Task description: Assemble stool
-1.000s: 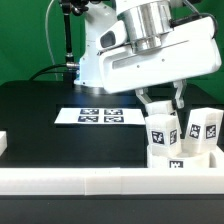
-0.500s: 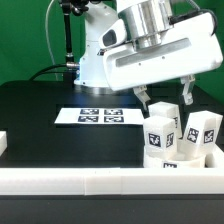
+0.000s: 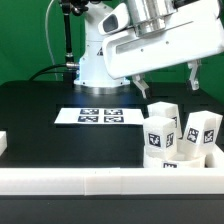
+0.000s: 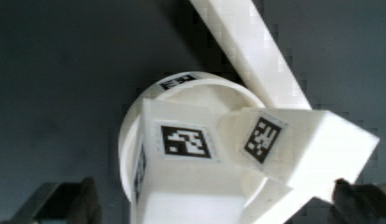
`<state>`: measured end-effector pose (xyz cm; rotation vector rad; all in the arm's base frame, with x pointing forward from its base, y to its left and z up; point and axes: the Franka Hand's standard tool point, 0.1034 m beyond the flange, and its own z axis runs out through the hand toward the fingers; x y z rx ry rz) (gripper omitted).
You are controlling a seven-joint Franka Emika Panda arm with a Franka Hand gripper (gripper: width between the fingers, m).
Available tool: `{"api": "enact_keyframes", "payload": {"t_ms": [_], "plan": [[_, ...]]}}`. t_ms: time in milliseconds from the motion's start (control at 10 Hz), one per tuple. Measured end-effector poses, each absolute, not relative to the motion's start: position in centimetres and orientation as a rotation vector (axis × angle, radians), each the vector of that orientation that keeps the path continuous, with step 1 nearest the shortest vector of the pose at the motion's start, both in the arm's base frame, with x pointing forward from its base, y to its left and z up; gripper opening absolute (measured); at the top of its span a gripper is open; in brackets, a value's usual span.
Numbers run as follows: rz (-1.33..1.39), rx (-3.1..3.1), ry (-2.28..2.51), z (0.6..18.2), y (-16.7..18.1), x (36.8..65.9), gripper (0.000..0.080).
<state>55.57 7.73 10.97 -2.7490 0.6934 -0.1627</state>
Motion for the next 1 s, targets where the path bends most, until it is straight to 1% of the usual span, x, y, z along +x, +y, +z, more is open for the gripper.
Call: {"api": "enact_keyframes", "payload": {"t_ms": [300,800,1000], "plan": [[-0.227,-2.89,0.099,11.17,8.47,55.86,0.0649],[-0.27,-2.891,-0.381,11.18,8.46,56.05,0.0649],[-0.283,-2.843,-0.84,11.11,8.68,56.12,0.0649]]}}
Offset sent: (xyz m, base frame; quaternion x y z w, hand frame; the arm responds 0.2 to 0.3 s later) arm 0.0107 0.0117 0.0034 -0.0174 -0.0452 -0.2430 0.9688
